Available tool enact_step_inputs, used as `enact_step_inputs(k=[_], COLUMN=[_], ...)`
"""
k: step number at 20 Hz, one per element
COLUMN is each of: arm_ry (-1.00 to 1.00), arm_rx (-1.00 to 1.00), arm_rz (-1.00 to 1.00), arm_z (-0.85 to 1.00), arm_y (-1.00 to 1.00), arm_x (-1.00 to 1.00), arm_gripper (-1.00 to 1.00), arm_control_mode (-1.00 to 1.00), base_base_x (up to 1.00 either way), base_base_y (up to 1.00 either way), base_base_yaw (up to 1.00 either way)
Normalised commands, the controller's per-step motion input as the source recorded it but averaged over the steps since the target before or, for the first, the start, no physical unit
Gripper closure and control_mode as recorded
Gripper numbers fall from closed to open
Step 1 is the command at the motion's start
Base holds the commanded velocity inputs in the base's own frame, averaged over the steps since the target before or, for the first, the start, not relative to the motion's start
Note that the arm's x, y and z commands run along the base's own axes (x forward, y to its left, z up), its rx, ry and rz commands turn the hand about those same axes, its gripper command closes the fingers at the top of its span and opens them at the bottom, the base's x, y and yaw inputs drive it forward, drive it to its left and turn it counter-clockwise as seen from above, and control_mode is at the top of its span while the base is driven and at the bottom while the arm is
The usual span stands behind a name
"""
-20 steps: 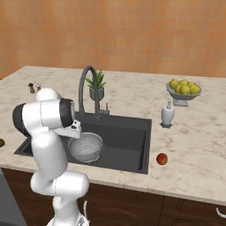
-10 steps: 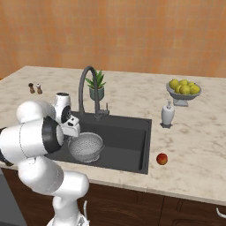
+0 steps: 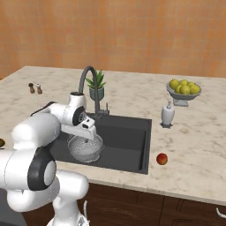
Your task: Put the colander in the sink, put the apple, mango in the colander, and turn on the sink faucet and pour water over the colander.
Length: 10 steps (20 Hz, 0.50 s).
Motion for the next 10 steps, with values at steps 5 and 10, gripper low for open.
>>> enact_step_inputs(k=[5,10], arm_ry=[0.02,0.02], arm_rx=[0.00,0.00], arm_rz=[-0.11,-0.10], arm_z=[0.25,0.13], arm_y=[-1.00,-1.00], arm_x=[-0.04,0.00], arm_gripper=[-1.00,-1.00], arm_control_mode=[-1.00,-1.00], base_base_x=[0.00,0.00], base_base_y=[0.00,0.00], base_base_yaw=[0.00,0.00])
